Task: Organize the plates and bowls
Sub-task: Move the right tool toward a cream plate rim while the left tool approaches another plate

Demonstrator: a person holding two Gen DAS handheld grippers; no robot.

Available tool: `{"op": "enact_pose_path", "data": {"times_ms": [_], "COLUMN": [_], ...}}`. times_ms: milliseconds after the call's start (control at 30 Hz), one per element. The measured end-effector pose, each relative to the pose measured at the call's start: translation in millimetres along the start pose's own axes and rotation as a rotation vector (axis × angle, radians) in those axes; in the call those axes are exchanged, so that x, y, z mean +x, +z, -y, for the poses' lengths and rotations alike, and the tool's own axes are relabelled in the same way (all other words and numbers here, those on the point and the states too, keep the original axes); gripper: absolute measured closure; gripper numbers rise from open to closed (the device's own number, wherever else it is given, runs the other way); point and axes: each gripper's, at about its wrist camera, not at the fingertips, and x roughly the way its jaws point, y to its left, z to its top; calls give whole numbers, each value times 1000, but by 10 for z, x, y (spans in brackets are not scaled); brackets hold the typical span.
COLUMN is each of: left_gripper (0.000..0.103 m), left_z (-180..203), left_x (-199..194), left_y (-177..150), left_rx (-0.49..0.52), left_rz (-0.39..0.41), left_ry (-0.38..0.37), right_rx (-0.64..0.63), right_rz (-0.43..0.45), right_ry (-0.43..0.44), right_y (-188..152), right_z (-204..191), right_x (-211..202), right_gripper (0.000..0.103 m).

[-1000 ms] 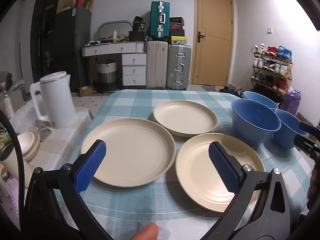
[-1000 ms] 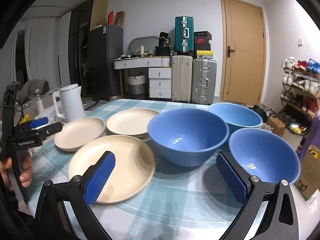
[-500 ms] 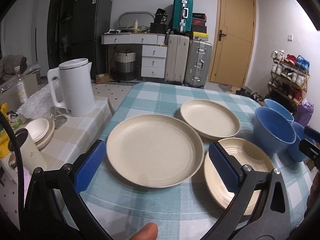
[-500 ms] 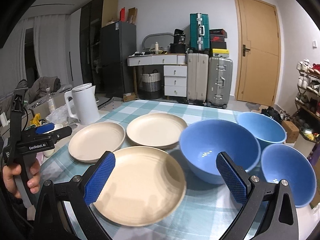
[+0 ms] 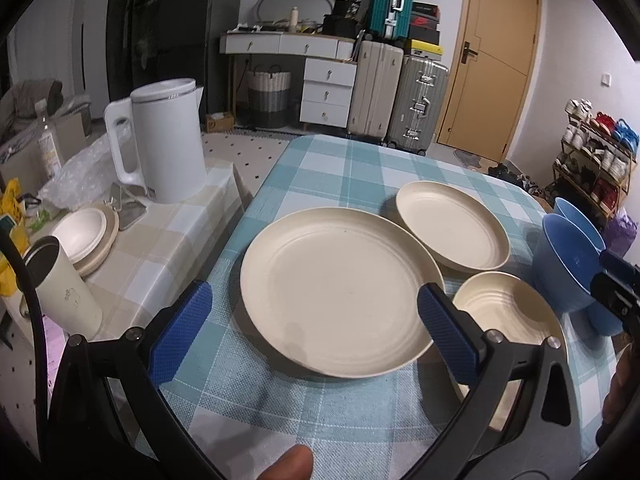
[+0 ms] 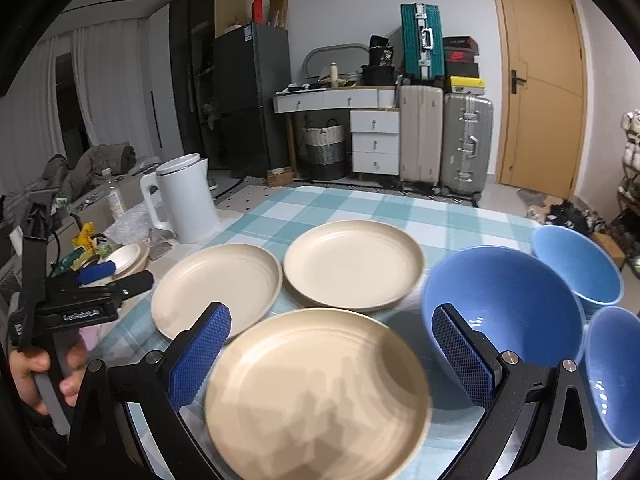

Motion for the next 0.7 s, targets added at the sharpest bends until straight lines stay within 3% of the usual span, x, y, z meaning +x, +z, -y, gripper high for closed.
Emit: {"op": "enact_pose_path", "data": {"times_ms": [500,700], "left_gripper": [1,1], "left_z": [-142,-263], "left_x": [462,617], "left_y": [286,217], "left_rx": [11,-11], "left_rz": [-53,-99], "left_ry": [44,52], "right_rx": [-28,-16], "right_rz": [-74,-117], "right_ry": [59,75], "right_y": [171,200], "right_z": [-221,-311], "right_x": [535,807], "right_gripper": [0,0]}}
